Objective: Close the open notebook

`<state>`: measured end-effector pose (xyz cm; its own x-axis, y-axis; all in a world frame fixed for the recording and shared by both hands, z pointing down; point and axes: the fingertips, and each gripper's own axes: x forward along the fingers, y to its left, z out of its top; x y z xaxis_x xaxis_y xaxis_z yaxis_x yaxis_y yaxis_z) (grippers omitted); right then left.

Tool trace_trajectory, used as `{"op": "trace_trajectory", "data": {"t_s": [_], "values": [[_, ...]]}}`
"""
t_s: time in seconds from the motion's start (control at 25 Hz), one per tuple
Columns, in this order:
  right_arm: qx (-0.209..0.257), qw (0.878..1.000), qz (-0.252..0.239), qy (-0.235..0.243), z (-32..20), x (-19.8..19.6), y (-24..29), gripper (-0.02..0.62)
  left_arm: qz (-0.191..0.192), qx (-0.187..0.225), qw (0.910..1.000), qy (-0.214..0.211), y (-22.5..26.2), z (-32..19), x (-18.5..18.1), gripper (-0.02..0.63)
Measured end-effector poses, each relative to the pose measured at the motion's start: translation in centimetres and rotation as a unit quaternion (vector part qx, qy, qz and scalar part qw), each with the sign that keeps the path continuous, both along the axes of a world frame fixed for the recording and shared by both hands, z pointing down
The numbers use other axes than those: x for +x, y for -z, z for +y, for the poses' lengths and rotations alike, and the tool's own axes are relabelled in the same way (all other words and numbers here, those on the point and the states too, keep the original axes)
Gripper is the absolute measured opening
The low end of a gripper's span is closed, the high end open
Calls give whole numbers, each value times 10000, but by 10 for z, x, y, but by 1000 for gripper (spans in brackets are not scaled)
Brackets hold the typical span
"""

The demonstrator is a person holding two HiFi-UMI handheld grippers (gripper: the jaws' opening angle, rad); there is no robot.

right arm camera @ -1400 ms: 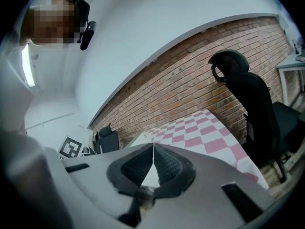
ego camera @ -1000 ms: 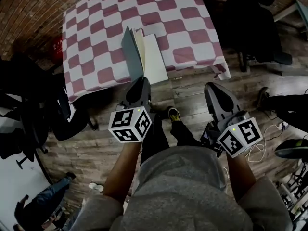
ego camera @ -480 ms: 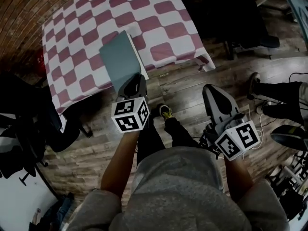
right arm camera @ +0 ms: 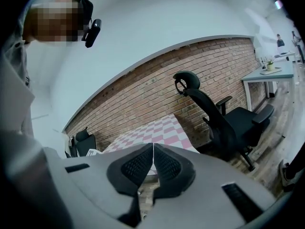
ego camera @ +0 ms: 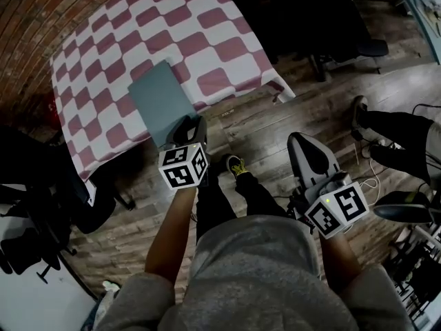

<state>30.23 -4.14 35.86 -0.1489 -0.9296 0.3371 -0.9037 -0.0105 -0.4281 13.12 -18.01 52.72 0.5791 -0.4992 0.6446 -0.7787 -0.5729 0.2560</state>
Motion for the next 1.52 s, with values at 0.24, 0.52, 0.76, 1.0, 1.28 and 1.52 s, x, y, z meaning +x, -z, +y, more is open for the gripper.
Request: {"op": "trace_trajectory", "data": {"t_s": [0.24, 0.52, 0.76, 1.0, 1.28, 1.52], "values": [[148, 9998, 47, 83, -4, -1, 13, 26, 312, -20, 9995, -109, 25, 9, 6, 211], [379, 9984, 223, 343, -13, -8, 39, 26, 506, 697, 9962, -104, 109, 31, -15, 192], [545, 9962, 336, 583, -21, -21, 55, 26, 220, 1341, 9902, 327, 170, 48, -61, 23], [638, 9938, 478, 780, -28, -36, 67, 27, 297, 1759, 9814, 710, 214, 60, -87, 11], [780, 9881, 679, 1135, -41, -47, 82, 28, 295, 1850, 9764, 1077, 223, 67, -105, 11], [833, 9842, 734, 1377, -49, -54, 80, 27, 249, 1956, 9712, 1334, 229, 69, -113, 11]]}}
